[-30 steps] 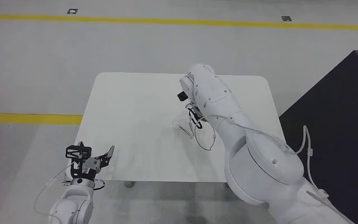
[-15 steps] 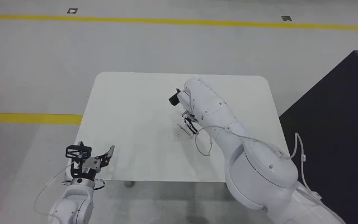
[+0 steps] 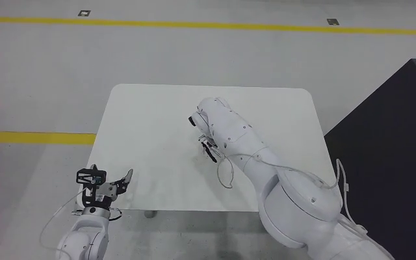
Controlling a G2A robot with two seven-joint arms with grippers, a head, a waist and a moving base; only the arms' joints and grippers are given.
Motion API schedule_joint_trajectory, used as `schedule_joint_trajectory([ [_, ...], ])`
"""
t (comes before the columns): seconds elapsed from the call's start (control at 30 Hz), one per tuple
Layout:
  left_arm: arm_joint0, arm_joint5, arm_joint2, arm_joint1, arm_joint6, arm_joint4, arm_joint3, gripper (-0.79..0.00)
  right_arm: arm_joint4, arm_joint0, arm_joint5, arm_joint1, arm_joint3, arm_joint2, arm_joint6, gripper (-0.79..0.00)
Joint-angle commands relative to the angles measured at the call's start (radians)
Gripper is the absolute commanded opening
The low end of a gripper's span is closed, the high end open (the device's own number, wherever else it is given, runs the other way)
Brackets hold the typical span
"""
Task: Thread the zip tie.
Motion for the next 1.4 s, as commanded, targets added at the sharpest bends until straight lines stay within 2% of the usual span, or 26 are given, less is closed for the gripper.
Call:
schedule_joint_trajectory([
  [0.0, 0.0, 0.0, 0.0, 0.0, 0.0, 0.0, 0.0, 0.0, -0.002, -0.007, 0.0, 0.001, -0.004, 0.001, 0.005, -0.44],
  [0.8, 0.0, 0.0, 0.0, 0.0, 0.0, 0.0, 0.0, 0.0, -0.024, -0.039, -0.023, 0.014, 0.03, 0.028, 0.01, -0.453],
  [0.93, 0.0, 0.0, 0.0, 0.0, 0.0, 0.0, 0.0, 0.0, -0.023, -0.04, -0.027, 0.014, 0.035, 0.033, 0.013, -0.477],
  [1.2, 0.0, 0.0, 0.0, 0.0, 0.0, 0.0, 0.0, 0.0, -0.028, -0.037, -0.031, 0.013, 0.04, 0.04, 0.021, -0.662],
  [1.27, 0.0, 0.0, 0.0, 0.0, 0.0, 0.0, 0.0, 0.0, -0.027, -0.036, -0.031, 0.012, 0.04, 0.043, 0.022, -0.748],
  [1.37, 0.0, 0.0, 0.0, 0.0, 0.0, 0.0, 0.0, 0.0, -0.028, -0.035, -0.029, 0.012, 0.038, 0.046, 0.025, -0.785],
])
